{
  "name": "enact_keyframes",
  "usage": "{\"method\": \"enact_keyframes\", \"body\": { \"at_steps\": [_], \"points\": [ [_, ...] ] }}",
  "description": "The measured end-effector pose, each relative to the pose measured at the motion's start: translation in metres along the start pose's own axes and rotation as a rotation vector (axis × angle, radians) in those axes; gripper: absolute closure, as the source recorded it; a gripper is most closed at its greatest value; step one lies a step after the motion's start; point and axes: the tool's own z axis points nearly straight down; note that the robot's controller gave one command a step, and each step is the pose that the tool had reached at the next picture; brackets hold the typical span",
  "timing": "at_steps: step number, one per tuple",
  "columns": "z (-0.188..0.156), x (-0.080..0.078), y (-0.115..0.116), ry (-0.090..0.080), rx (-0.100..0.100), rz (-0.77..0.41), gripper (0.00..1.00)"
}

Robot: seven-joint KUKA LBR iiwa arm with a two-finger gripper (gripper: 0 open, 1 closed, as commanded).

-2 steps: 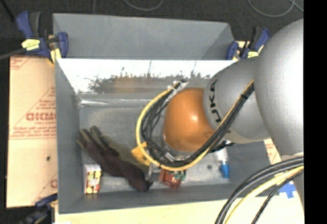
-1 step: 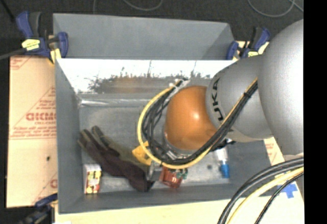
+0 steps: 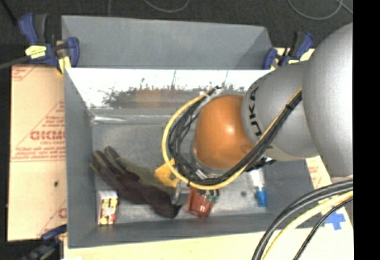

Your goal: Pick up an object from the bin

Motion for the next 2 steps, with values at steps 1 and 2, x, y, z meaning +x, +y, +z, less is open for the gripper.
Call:
{"method": "enact_keyframes", "body": {
  "at_steps": [1, 2],
  "points": [
    [-0.0528, 0.0155, 0.0013, 0.003, 0.000, 0.018, 1.00],
    [-0.0528, 0.0156, 0.0013, 0.003, 0.000, 0.019, 1.00]
  ]
}}
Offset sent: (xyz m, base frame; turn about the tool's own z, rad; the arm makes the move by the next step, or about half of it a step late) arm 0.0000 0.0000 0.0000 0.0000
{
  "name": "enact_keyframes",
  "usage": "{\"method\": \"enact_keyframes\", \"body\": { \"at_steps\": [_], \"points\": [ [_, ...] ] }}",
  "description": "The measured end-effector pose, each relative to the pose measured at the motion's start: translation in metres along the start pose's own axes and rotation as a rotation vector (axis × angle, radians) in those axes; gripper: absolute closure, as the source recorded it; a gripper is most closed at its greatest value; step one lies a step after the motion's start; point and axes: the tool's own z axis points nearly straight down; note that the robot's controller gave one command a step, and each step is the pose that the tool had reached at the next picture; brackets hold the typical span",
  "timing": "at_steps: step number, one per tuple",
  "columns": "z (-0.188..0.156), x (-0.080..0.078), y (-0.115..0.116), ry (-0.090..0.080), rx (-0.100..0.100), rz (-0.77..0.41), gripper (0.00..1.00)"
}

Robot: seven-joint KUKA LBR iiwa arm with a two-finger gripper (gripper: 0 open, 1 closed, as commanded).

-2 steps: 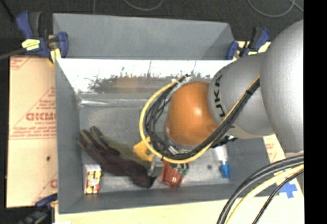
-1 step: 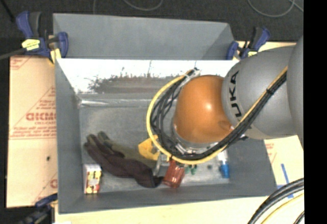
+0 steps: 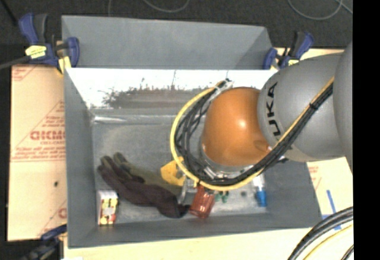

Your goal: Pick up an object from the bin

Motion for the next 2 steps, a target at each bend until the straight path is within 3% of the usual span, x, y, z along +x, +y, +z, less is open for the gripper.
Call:
{"method": "enact_keyframes", "body": {
  "at_steps": [1, 2],
  "points": [
    [-0.053, -0.003, -0.003, 0.007, 0.001, 0.011, 1.00],
    [-0.079, -0.006, -0.003, 0.000, 0.000, 0.022, 1.00]
  ]
}}
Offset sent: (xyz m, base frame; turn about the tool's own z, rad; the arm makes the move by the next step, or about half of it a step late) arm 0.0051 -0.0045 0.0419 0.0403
